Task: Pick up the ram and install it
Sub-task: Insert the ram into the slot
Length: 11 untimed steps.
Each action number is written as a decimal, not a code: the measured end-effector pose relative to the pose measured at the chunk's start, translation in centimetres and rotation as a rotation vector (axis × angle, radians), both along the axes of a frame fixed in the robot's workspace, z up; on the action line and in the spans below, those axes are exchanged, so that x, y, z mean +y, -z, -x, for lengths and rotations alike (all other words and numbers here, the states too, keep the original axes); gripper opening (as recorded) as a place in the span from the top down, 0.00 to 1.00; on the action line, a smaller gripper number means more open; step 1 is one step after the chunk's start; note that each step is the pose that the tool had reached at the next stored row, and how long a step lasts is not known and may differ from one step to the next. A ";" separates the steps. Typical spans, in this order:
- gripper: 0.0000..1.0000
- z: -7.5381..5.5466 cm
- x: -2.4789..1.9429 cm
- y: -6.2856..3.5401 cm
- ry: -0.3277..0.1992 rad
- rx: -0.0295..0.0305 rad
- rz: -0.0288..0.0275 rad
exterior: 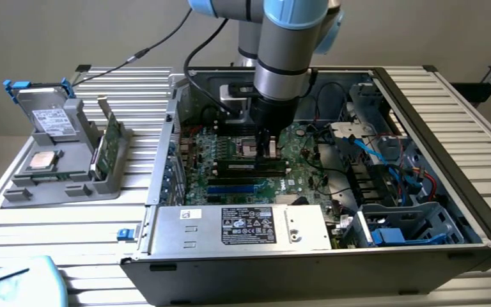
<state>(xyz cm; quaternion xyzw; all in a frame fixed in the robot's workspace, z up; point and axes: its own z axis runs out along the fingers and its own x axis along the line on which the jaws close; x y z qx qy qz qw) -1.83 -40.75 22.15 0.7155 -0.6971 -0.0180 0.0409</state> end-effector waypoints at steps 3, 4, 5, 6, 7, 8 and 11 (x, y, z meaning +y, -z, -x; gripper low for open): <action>0.85 -0.1 0.00 0.00 -0.005 0.0048 0.0000; 0.85 -0.2 0.00 0.00 -0.007 0.0057 -0.0001; 0.85 -0.2 0.00 0.00 -0.008 0.0061 -0.0001; 0.85 -0.3 0.01 -0.02 -0.008 0.0066 -0.0002; 0.85 -0.3 0.03 -0.06 -0.009 0.0067 -0.0001; 0.85 -0.3 0.06 -0.12 -0.009 0.0067 -0.0001; 0.85 -0.3 0.20 -0.27 -0.013 0.0067 -0.0001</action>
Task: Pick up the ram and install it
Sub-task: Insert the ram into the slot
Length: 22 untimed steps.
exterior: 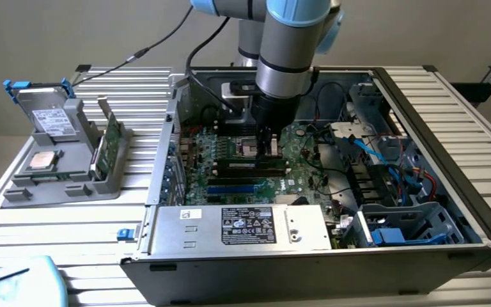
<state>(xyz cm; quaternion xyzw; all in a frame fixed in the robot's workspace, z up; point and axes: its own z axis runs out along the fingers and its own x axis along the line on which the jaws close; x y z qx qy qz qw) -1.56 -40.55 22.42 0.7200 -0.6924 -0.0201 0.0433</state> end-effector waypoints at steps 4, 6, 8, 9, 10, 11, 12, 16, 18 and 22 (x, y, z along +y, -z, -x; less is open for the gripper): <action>0.85 0.0 0.08 -0.01 -0.010 -0.0025 0.0003; 0.85 0.0 0.18 -0.01 -0.016 -0.0072 0.0014; 0.85 0.1 0.29 0.00 -0.022 -0.0118 0.0031; 0.85 0.1 0.34 0.00 -0.026 -0.0133 0.0040; 0.85 0.1 0.39 0.00 -0.029 -0.0139 0.0047; 0.85 0.1 0.41 0.00 -0.032 -0.0139 0.0049; 0.85 0.2 0.41 0.00 -0.035 -0.0140 0.0050; 0.85 0.3 0.41 0.08 -0.046 -0.0142 0.0049; 0.85 0.3 0.41 0.14 -0.052 -0.0142 0.0050; 0.85 0.3 0.38 0.19 -0.056 -0.0143 0.0048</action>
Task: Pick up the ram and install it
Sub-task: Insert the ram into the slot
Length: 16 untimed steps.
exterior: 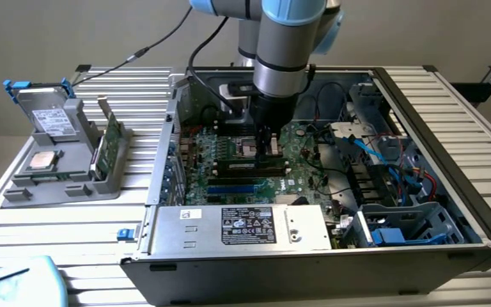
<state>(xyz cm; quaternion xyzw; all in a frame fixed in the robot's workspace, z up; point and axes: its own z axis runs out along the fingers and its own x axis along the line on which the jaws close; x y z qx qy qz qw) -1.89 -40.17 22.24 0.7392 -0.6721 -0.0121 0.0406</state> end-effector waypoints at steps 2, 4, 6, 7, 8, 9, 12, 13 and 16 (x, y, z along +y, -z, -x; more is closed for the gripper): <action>0.85 0.0 -0.02 0.02 -0.002 0.0000 0.0000; 0.85 0.0 -0.04 0.02 -0.003 0.0001 0.0003; 0.85 0.0 -0.06 0.08 -0.003 0.0001 0.0003; 0.85 0.0 -0.07 0.10 -0.003 0.0001 0.0003; 0.85 0.0 -0.07 0.10 -0.003 0.0002 0.0005; 0.85 0.0 -0.06 0.11 -0.003 0.0002 0.0004; 0.85 0.0 -0.06 0.14 -0.003 0.0001 0.0002; 0.85 0.0 -0.06 0.17 -0.003 0.0000 0.0000; 0.85 0.0 -0.06 0.19 -0.003 0.0000 0.0001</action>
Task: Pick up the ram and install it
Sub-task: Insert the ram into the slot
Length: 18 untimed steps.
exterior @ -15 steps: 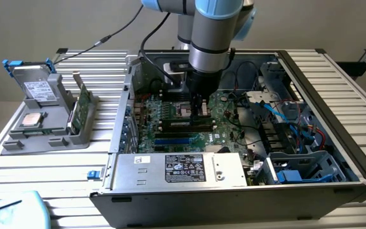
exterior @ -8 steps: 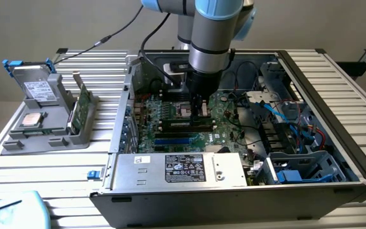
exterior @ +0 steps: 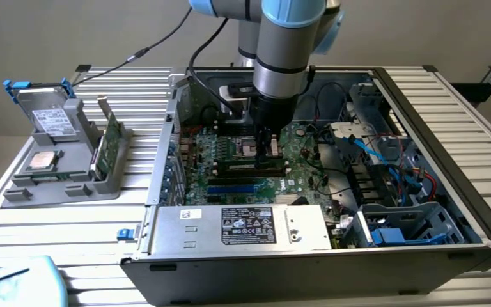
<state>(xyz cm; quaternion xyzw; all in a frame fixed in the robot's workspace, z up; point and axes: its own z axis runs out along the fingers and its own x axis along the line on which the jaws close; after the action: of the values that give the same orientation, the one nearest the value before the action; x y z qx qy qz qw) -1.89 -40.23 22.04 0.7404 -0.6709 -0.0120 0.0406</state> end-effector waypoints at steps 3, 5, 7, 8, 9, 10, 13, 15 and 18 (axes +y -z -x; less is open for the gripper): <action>0.85 0.0 0.01 -0.03 0.001 -0.0001 0.0000; 0.85 0.0 0.00 -0.07 0.002 0.0001 0.0001; 0.85 0.0 0.00 -0.10 0.003 0.0000 0.0000; 0.85 0.0 0.00 -0.11 0.004 0.0000 -0.0001; 0.85 0.0 -0.02 -0.13 0.004 0.0002 0.0002; 0.85 0.0 -0.03 -0.14 0.006 0.0004 0.0003; 0.85 0.0 -0.09 -0.15 0.015 0.0009 0.0001; 0.85 0.0 -0.12 -0.15 0.024 0.0010 0.0001; 0.85 0.0 -0.13 -0.15 0.036 0.0010 0.0002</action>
<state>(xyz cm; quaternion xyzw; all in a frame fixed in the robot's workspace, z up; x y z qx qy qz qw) -1.89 -40.36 22.19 0.7280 -0.6842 -0.0131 0.0408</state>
